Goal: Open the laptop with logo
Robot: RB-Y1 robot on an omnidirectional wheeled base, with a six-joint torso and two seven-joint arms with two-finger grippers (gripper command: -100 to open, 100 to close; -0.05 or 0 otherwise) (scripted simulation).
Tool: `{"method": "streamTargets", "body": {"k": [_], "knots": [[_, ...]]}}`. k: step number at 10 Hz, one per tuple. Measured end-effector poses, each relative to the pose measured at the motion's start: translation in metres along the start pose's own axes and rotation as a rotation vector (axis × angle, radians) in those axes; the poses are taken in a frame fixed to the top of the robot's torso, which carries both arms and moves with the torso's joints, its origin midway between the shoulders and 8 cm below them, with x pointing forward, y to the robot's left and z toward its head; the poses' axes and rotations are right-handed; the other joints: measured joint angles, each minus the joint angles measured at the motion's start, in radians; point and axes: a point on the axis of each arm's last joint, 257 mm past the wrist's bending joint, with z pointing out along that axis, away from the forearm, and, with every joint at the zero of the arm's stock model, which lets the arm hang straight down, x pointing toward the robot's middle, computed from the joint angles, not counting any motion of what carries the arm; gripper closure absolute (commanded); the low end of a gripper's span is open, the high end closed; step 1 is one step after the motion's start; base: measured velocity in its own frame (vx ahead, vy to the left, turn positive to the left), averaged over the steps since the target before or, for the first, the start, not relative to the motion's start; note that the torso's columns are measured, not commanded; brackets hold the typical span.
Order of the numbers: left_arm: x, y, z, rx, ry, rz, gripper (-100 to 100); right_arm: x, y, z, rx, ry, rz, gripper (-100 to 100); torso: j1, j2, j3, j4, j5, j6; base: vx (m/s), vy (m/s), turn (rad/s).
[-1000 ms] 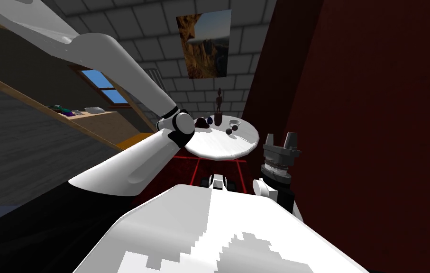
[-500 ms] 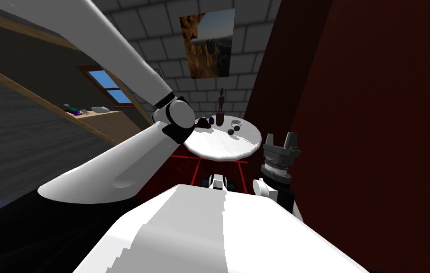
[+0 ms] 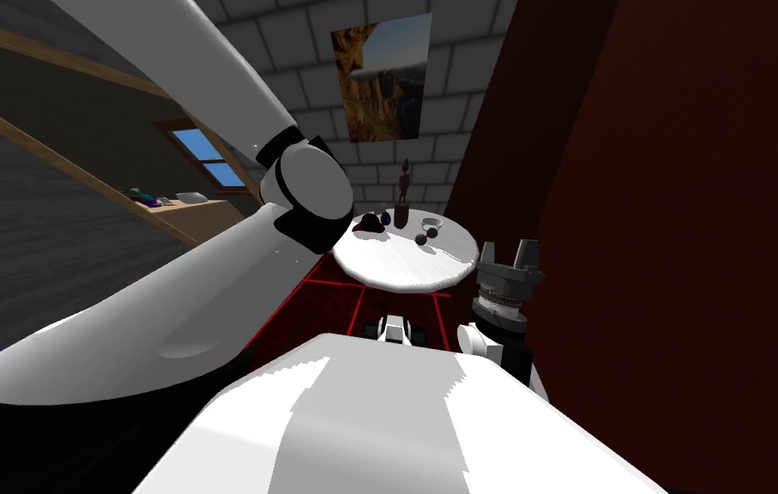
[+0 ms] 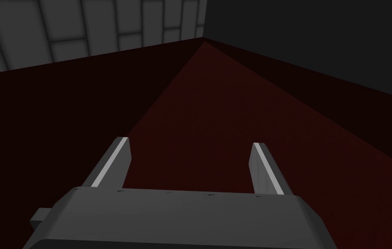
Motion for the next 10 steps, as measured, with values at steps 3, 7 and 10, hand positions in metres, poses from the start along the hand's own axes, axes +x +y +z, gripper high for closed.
{"method": "streamTargets", "body": {"k": [3,7,10], "knots": [[0.035,-0.012,-0.004,-0.033,0.078,-0.039,-100,0.0,0.0,0.0,0.0,0.0,0.0,0,-0.001,0.0,0.0,0.0,0.0,0.0,0.009,0.027,0.051],[0.088,-0.032,-0.015,-0.074,0.191,-0.076,-100,0.0,0.0,0.0,0.0,0.0,0.0,0,0.0,0.0,0.0,0.0,0.0,0.0,0.005,0.029,0.051],[0.102,-0.033,-0.014,-0.085,0.207,-0.077,-100,0.0,0.0,0.0,0.0,0.0,0.0,0,0.0,0.001,0.0,0.0,0.0,0.001,-0.034,0.04,-0.107]]}}
